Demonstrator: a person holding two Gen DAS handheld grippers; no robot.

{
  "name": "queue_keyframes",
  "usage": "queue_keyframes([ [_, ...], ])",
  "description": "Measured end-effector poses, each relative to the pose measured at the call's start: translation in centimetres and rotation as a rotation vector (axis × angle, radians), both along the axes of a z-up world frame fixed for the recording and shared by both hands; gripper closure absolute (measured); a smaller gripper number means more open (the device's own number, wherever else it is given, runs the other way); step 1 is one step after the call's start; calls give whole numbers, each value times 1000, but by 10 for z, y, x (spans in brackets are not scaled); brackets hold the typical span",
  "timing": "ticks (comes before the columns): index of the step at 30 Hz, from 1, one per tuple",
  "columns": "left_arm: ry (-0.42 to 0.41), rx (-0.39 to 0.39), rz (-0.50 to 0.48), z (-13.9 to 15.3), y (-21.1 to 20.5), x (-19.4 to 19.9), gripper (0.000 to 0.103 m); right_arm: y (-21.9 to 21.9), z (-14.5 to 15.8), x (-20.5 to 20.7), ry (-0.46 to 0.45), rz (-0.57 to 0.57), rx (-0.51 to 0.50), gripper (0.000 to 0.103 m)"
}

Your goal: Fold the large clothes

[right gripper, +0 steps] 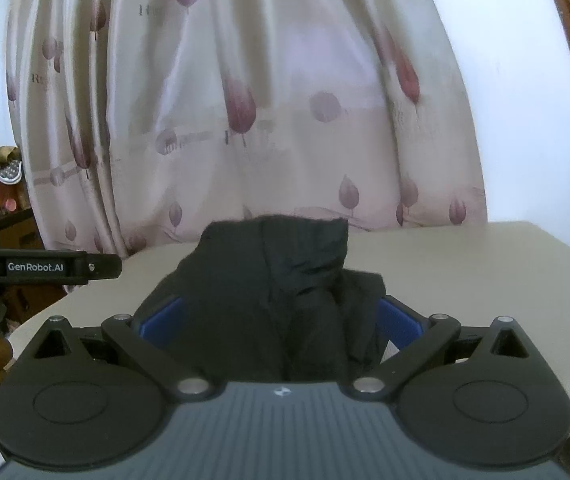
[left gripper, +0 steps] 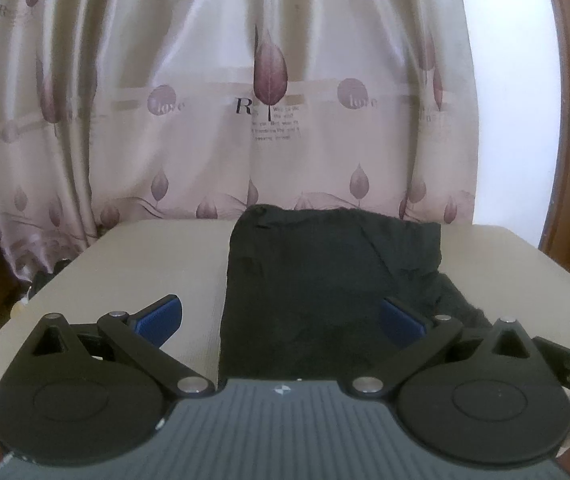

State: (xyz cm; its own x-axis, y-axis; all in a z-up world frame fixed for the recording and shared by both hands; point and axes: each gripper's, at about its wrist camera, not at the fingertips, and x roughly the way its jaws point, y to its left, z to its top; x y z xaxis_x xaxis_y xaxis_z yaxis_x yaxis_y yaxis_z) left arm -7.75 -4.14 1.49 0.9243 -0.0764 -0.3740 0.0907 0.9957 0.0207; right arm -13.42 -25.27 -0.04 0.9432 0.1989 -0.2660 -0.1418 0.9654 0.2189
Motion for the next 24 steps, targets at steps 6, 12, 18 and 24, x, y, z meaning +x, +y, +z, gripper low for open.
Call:
queue_keyframes([
  [6,-4,9,-12,-9,-3,-1,0,6,-5,5,21,-25,-29,0],
  [12,14,14,-18,-14,-5,5,0,7,-9,12,50,-41,-46,0],
  [18,27,11,-18,-19,-5,7,0,10,-10,16,64,-36,-58,0],
  [24,35,22,-14,-23,-7,9,0,13,-12,20,75,-39,-68,0],
])
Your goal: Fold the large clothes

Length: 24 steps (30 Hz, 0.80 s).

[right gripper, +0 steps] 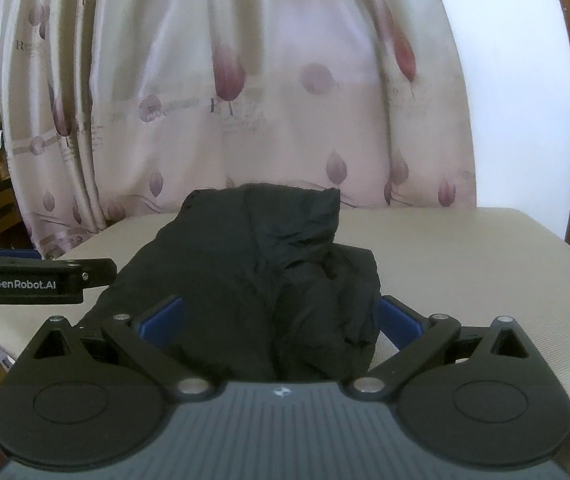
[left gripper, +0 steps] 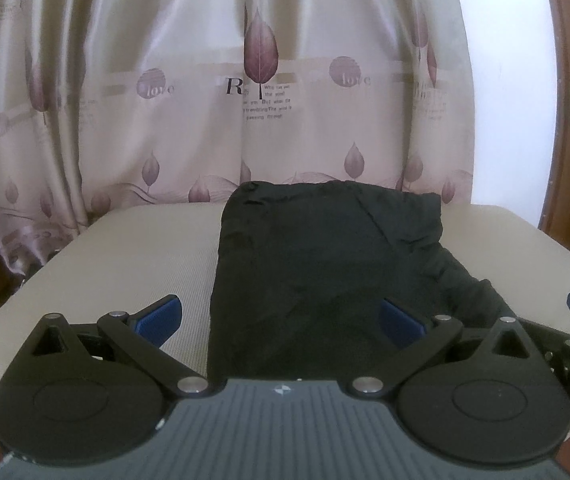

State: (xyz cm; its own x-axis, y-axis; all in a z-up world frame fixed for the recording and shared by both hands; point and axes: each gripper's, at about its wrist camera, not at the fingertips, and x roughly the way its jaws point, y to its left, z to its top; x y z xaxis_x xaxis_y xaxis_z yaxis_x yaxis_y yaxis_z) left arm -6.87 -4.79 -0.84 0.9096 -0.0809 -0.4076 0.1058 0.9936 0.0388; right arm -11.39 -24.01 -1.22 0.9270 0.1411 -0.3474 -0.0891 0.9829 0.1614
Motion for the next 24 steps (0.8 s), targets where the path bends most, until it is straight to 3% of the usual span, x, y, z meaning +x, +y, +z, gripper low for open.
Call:
queue_keyframes([
  [24,25,-10,-5,-9,-1,10,0,5,-7,22,51,-52,-43,0],
])
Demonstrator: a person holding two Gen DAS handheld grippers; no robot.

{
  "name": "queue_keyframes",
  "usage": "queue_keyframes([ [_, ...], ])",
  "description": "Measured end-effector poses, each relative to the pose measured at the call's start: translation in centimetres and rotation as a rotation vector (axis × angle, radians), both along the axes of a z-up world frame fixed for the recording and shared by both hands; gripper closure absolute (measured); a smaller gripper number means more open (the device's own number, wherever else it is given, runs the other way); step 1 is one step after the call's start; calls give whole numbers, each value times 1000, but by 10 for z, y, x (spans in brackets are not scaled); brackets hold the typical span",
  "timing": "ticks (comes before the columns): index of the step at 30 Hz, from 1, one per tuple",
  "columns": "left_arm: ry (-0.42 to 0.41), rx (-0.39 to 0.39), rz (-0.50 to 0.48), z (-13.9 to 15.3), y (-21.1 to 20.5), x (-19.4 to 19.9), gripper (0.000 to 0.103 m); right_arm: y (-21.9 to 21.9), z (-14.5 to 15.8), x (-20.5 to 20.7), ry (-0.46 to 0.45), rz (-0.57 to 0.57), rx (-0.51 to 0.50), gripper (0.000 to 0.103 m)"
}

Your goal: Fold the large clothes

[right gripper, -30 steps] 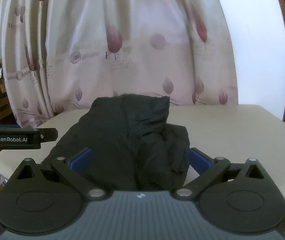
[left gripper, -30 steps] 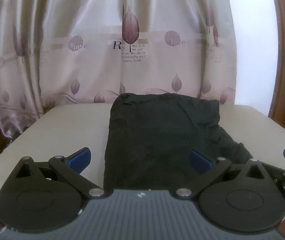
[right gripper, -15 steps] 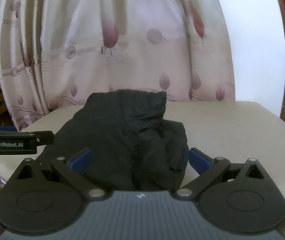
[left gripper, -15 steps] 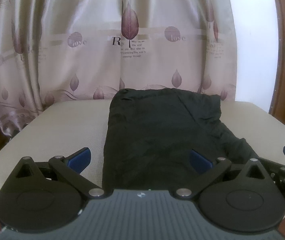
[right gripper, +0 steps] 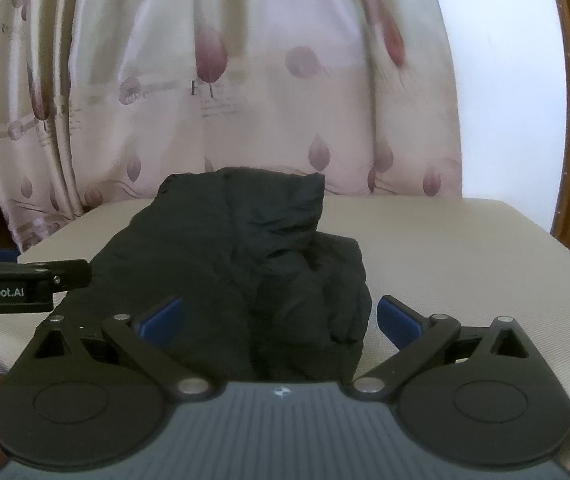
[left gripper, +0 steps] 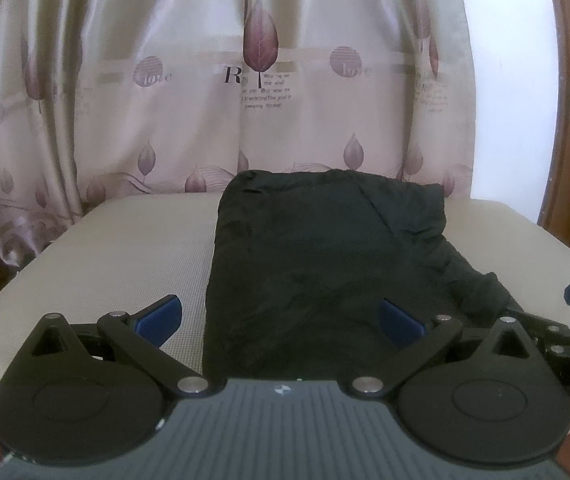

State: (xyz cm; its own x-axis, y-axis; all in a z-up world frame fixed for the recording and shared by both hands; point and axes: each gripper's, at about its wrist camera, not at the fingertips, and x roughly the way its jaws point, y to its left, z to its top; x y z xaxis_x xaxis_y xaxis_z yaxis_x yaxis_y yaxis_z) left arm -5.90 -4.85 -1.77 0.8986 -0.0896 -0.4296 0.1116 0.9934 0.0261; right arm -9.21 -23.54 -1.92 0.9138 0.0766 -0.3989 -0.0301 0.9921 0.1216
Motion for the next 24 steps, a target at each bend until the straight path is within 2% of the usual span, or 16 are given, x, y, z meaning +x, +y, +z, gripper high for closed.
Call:
queue_keyframes([
  [10,8,9,-1,-3,-2,3,0,3,-3,11,22,-10,-22,0],
  [18,-46,33,16,-6,-5,-2,0,4,-5,14,29,-24,-31,0],
  [24,-53,48,19,-5,-6,-3,0,4,-4,14,31,-35,-37,0],
])
